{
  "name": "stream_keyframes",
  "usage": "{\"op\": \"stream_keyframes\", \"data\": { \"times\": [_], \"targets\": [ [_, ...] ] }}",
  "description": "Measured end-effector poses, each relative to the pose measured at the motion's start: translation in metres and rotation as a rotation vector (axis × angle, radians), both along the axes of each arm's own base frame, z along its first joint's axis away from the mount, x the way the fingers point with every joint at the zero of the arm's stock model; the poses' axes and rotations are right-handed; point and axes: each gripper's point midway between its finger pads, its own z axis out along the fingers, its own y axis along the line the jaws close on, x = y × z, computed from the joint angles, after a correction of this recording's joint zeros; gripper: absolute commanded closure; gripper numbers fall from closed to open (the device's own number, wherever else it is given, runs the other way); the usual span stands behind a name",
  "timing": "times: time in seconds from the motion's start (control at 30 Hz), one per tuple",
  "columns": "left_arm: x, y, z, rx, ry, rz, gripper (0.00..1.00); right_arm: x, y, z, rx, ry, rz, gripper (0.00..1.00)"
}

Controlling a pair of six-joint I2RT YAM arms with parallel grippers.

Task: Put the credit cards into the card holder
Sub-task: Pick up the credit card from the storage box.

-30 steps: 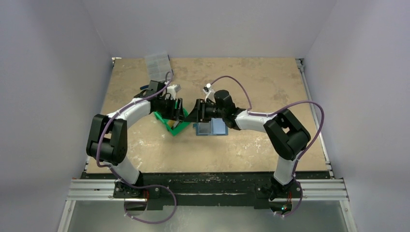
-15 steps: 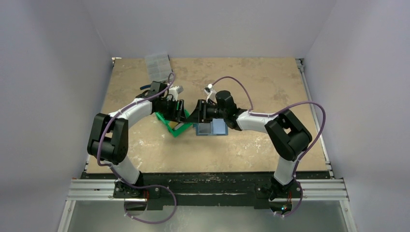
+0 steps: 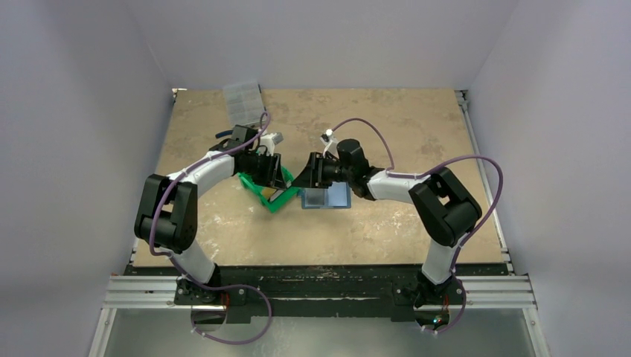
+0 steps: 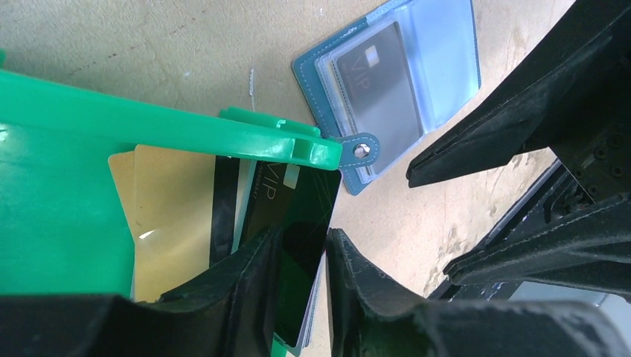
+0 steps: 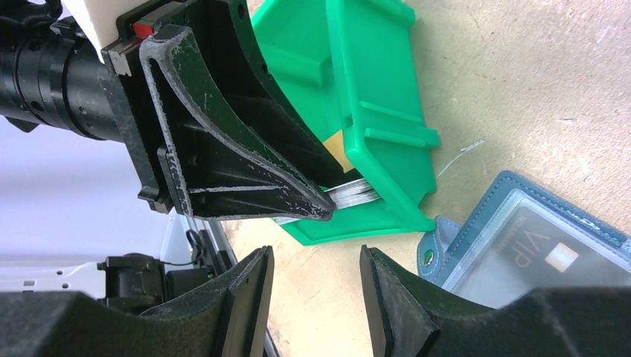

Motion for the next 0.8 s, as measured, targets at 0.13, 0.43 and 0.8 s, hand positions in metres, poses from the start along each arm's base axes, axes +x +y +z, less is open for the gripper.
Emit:
{"op": "stream_keyframes", "data": {
  "times": [0.13, 0.43, 0.8],
  "targets": [
    [-0.0002, -0.0019, 0.0015, -0.012, -0.002, -0.007, 0.74, 0.0023, -0.0020, 0.0005, 0.000, -0.004, -0.005, 0.46],
    [-0.0008, -0.0039, 0.0030, -0.025, -0.002, -0.014, 0.72, 0.0027, -0.0027, 0.0011, -0.002, -0.008, -0.004, 0.46],
    [-0.0038, -0.0101, 0.0084, -0.069, 0.001, -0.037, 0.79, 0.0024, -0.0030, 0.0003, -0.005, -0.009, -0.003, 0.46]
  ]
}}
